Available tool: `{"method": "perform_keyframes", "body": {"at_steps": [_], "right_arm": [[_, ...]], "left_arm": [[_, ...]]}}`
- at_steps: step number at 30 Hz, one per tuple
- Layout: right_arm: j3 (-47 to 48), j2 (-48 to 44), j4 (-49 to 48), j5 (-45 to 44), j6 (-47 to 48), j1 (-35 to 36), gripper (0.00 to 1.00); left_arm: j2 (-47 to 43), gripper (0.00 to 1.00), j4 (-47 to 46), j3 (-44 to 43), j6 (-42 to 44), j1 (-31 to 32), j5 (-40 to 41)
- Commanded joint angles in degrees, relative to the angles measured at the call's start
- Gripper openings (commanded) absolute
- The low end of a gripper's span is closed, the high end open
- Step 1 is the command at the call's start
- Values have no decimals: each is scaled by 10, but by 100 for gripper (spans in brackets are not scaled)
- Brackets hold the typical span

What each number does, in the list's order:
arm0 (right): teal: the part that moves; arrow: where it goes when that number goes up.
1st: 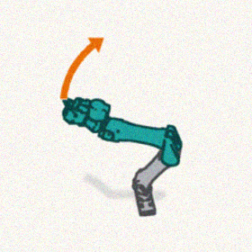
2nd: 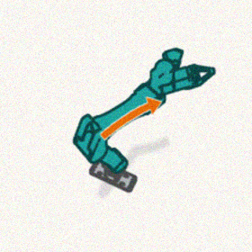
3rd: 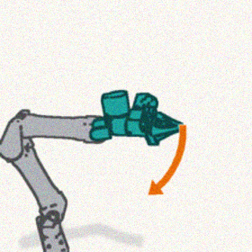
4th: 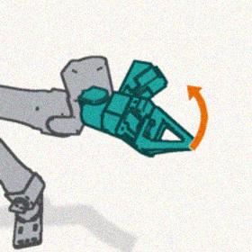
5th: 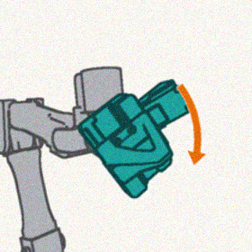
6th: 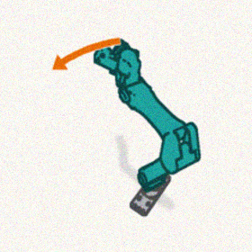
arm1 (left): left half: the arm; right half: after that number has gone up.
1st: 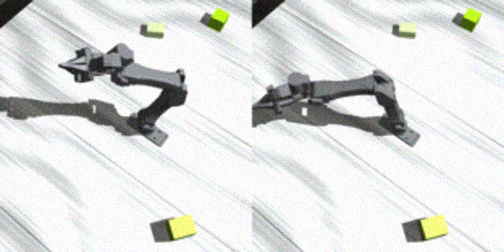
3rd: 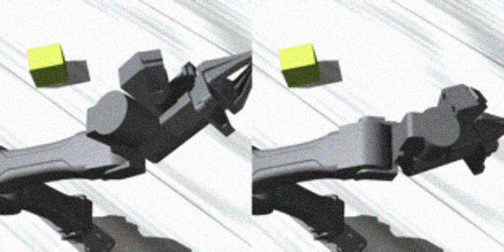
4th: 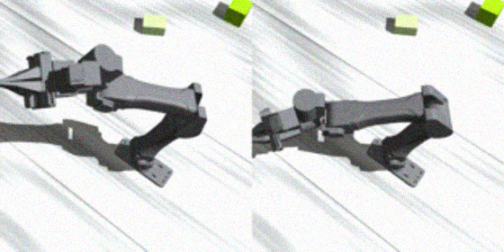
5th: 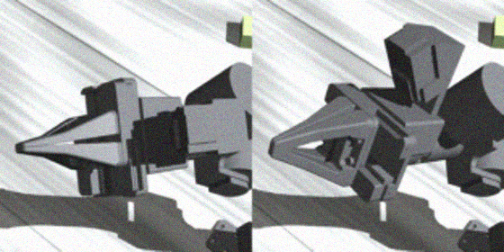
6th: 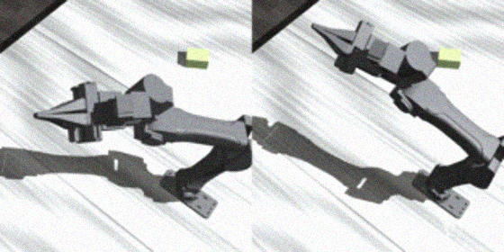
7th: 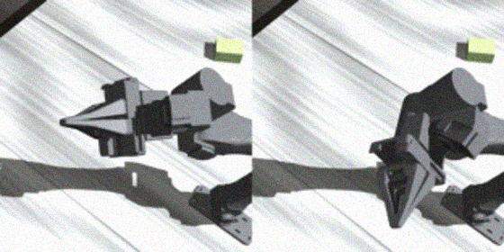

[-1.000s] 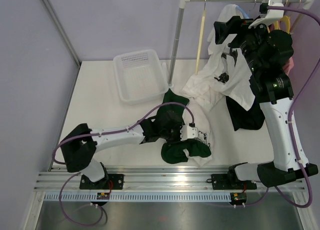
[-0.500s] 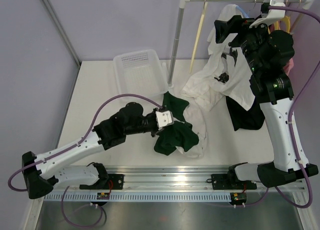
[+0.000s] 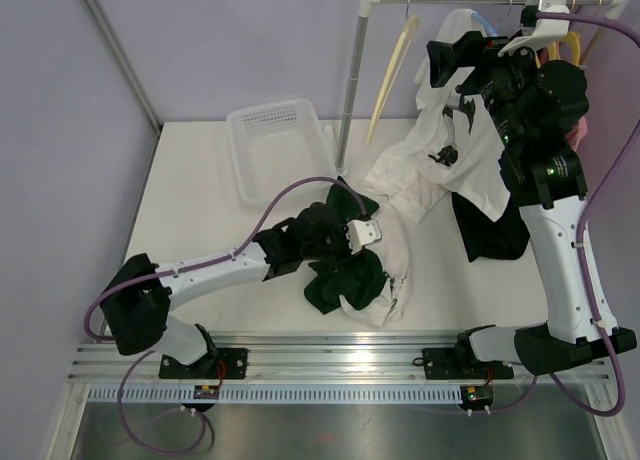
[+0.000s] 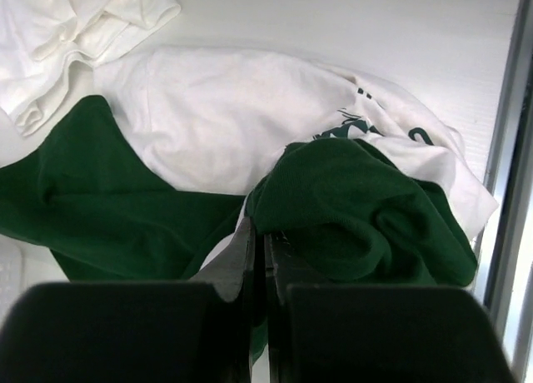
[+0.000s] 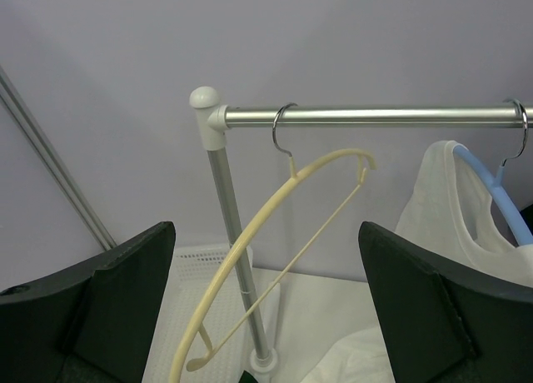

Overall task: Remove the t-shirt from the hanger
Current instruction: Place the tshirt into the basket

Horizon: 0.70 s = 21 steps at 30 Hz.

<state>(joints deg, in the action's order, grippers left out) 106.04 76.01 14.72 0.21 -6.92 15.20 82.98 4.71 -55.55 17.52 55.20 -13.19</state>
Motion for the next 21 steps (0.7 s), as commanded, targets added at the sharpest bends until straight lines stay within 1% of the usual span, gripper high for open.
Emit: {"method": "perform_keyframes", "body": {"at_steps": [1,2,3,4,5,6,12,14,16,21], "right_arm": [[1,-9,-22,14,0,-2,99],[0,-10,-20,14,-1,-2,99],[0,-10,-21,15,0,-2,100],[0,-11,-20,15,0,-2,99],[0,-11,-20,16,0,-2,100],[-1,-13,-20,16,1,-2,100],[-3,-17,-16,20,5,-1,100],[-6,-20,-18,21,6,-1,100],[-8,-22,-20,22,7,-2,99],[-16,-27,-24,25,9,-2,100]], "left_arm": [[46,7,-49,-31,5,-2,0],[59,13,-39,-46,8,-2,-11],[74,48,-25,-54,9,-3,-21],[93,70,-3,-61,11,-4,-32],[104,86,5,-75,8,-4,-41],[112,99,13,-83,5,-4,-46],[195,99,79,-146,-9,-4,-64],[236,99,105,-165,-14,-4,-61],[258,99,124,-187,-22,-3,-59],[311,99,132,-204,-29,15,-8]]}}
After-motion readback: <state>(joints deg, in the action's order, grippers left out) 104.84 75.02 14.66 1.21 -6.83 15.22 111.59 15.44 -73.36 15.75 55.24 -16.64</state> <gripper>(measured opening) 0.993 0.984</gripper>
